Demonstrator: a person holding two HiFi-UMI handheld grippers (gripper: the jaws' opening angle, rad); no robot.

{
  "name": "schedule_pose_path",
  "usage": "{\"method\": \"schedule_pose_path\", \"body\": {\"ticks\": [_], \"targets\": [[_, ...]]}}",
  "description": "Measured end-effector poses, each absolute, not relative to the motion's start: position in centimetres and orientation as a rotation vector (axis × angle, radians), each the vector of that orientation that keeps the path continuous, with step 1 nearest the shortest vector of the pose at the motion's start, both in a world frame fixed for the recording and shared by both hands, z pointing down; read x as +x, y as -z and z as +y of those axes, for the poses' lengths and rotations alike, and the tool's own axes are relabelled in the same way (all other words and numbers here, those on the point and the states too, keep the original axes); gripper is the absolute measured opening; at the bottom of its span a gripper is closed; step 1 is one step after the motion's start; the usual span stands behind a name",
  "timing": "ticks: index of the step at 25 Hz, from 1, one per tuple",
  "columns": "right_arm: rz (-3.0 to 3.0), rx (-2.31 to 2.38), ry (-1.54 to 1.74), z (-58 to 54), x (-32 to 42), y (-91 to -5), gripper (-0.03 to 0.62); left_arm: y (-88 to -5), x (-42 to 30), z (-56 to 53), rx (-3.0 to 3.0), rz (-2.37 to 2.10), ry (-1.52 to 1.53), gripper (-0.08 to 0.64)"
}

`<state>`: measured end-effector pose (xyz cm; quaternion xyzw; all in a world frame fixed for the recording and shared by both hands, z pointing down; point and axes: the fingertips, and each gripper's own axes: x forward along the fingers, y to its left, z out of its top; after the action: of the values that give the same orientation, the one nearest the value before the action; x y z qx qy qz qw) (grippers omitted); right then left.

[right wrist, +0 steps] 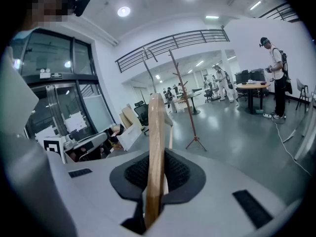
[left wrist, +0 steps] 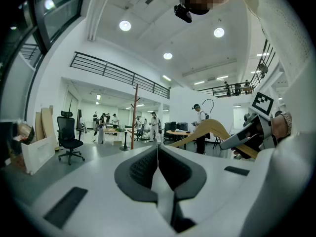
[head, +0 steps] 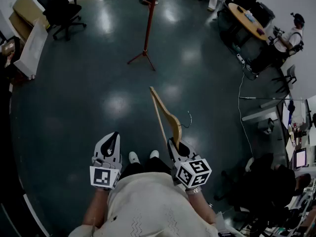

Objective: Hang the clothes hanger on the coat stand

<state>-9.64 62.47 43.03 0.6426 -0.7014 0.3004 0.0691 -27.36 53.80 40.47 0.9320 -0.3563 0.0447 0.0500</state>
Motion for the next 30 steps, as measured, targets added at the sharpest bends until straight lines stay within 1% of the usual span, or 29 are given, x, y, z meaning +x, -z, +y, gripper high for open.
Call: {"method": "schedule_pose_path", "body": {"ticks": [10, 15, 18, 23, 27, 30], "targets": [[-2.172, 1.946, -0.865, 58.1, -9.5, -42.8, 0.055, -41.1, -27.8, 52.1, 2.842, -1.116, -0.107, 0.014], [-2.219, 1.891, -0.856, 53.5, -9.9, -43.2, 0.057, -42.1, -29.6, 48.8, 2.769, -1.223, -0.141, 0.014], [-2.228, 1.863, -0.869, 50.7, -9.4, -43.6, 0.055, -42.5, -29.5, 46.6, 2.742, -1.263, -0.162, 0.014], [-2.226, 1.821, -0.888, 45.8, -7.4, -44.4, 0.057, -42.8, -27.0, 41.9, 2.748, -1.255, -0.183, 0.014], [-2.215, 1.780, -0.912, 42.0, -4.5, -44.7, 0.056, -40.9, -23.0, 37.8, 2.723, -1.276, -0.070, 0.014], [-2.231, 1.759, -0.913, 39.2, -2.4, -44.4, 0.056, -40.1, -20.7, 35.5, 2.704, -1.294, -0.049, 0.014]]}}
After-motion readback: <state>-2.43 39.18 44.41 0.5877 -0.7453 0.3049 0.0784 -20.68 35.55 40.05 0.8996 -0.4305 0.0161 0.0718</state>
